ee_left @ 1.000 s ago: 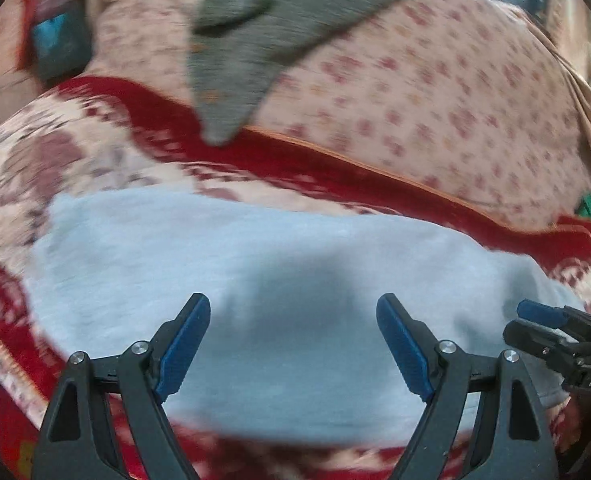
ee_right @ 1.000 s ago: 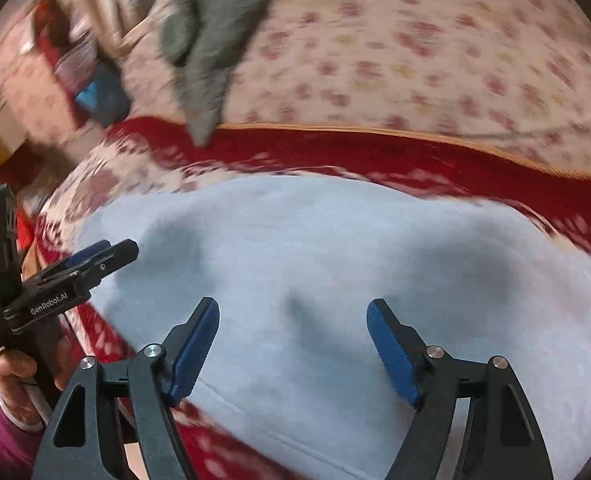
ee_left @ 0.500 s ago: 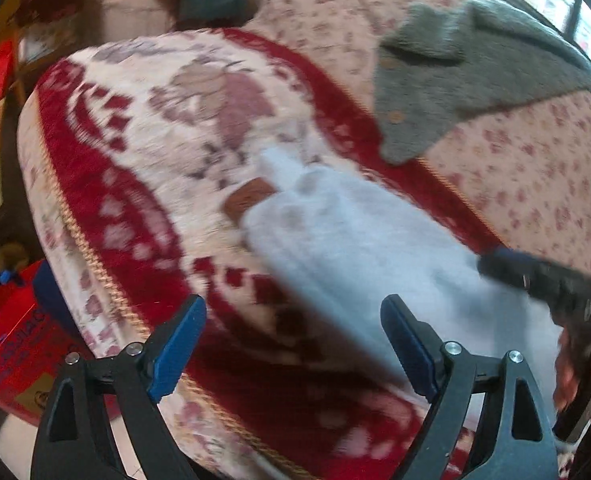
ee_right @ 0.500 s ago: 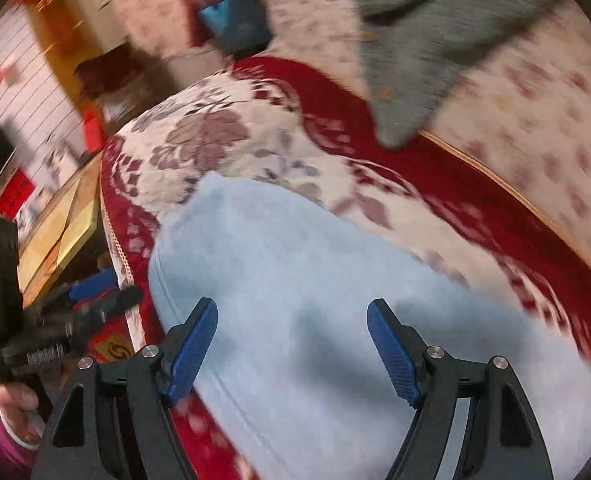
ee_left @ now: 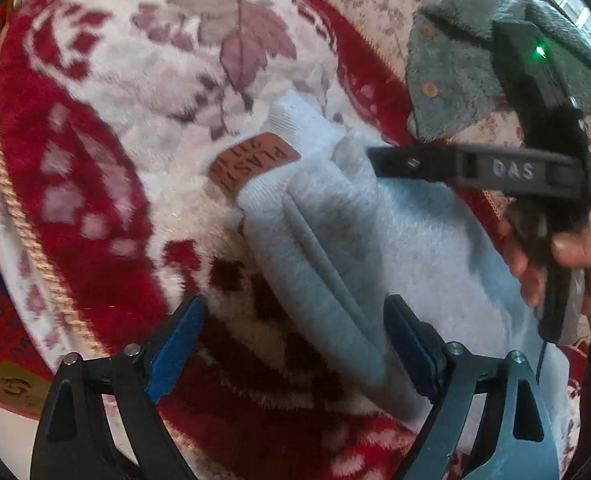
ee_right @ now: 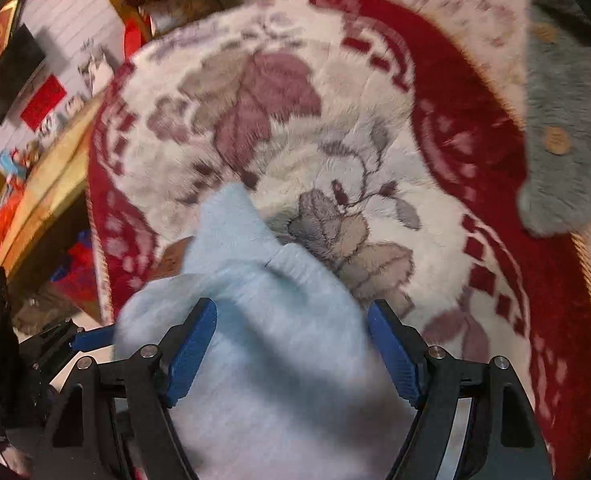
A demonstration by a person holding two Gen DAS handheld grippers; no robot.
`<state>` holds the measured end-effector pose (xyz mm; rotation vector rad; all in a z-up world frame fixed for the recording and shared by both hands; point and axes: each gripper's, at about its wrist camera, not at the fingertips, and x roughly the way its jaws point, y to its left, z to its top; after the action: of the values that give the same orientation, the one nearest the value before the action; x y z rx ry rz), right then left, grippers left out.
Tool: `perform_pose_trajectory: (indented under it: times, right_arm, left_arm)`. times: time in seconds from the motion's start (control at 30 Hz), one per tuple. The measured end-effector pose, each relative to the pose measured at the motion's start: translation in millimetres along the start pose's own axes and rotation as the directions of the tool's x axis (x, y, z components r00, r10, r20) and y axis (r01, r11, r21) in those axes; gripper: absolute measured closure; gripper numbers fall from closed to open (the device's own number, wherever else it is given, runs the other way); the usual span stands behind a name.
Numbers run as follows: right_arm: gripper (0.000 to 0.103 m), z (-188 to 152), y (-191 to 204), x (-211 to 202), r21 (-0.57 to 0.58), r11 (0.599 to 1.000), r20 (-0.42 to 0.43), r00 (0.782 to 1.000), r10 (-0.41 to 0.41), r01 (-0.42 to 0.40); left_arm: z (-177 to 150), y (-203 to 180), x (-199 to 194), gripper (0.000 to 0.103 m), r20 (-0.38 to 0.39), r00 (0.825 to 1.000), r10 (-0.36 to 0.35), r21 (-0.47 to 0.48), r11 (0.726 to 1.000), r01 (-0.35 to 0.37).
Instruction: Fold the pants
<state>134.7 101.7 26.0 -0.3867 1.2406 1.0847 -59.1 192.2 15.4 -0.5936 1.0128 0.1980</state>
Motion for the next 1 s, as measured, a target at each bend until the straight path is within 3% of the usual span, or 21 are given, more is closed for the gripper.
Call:
perform_pose_trajectory:
  times: [0.13,0.17,0.33,0.37,0.4,0.43,0.47,0.57,0.7,0.77,0.93,1.0]
  right_arm:
    - [0.023,5.8,-0.6,23.2,-0.025,0.998,-0.035,0.998,0.057,-0.058]
    - [0.037,4.2,0.8,27.7,-0.032,0.997,-0.044,0.996,0.073,-0.074]
    - [0.057,-4.1,12.3,23.5,-0.085,0.996,-0.008,0.999,0.041,-0.041]
    - [0.063,-4.1,15.6,19.9,-0.099,0.995,-0.001,1.000,0.026,-0.026]
    - [0.070,-4.6,19.6,16.0,-0.118,0.993,0.005,1.000,0.011,-0.010]
    - [0.075,-4.8,25.4,10.1,-0.142,0.990,0.014,1.000,-0.007,0.009]
    - [0.077,-5.0,29.1,4.7,-0.153,0.988,0.025,1.000,-0.018,0.021]
    - [0.079,-4.0,33.6,-18.4,-0.151,0.988,0.067,0.997,-0.033,0.043]
    - [0.079,-8.7,41.2,-57.0,-0.144,0.988,0.129,0.991,-0.034,0.052]
    - [0.079,-9.1,45.7,-73.6,-0.151,0.987,0.154,0.988,-0.029,0.053]
    - [0.079,-28.0,50.9,-125.9,-0.143,0.987,0.232,0.972,-0.033,0.068]
    - [0.079,-38.9,48.0,-146.3,-0.129,0.989,0.261,0.965,-0.039,0.075]
  left_arm:
    - [6.0,-2.6,15.8,0.000,-0.002,1.000,0.009,0.001,1.000,-0.009]
    - [8.2,-4.3,19.4,0.000,0.000,1.000,0.016,0.014,1.000,-0.016]
    - [11.8,-5.7,26.3,0.004,0.026,1.000,0.008,0.027,1.000,-0.008]
    - [13.2,-5.2,25.5,0.020,0.031,1.000,-0.002,0.029,1.000,0.001]
    - [13.7,-5.6,22.2,0.050,0.041,0.998,-0.041,0.033,0.999,0.040]
    - [14.1,-6.6,20.4,0.066,0.024,0.990,-0.141,0.024,0.990,0.141]
    - [14.0,-8.2,20.2,0.074,0.016,0.985,-0.173,0.018,0.985,0.172]
    - [10.4,-14.8,11.3,0.077,0.051,0.987,-0.155,0.064,0.986,0.152]
    - [9.1,-16.9,-14.9,0.078,0.113,0.970,-0.214,0.066,0.976,0.208]
    - [4.8,-25.6,-32.7,0.079,0.160,0.964,-0.214,0.098,0.975,0.201]
    - [-15.0,-79.7,-77.5,0.079,0.295,0.947,-0.131,0.249,0.967,0.056]
    - [-23.4,-98.2,-89.0,0.079,0.326,0.936,-0.130,0.286,0.958,0.034]
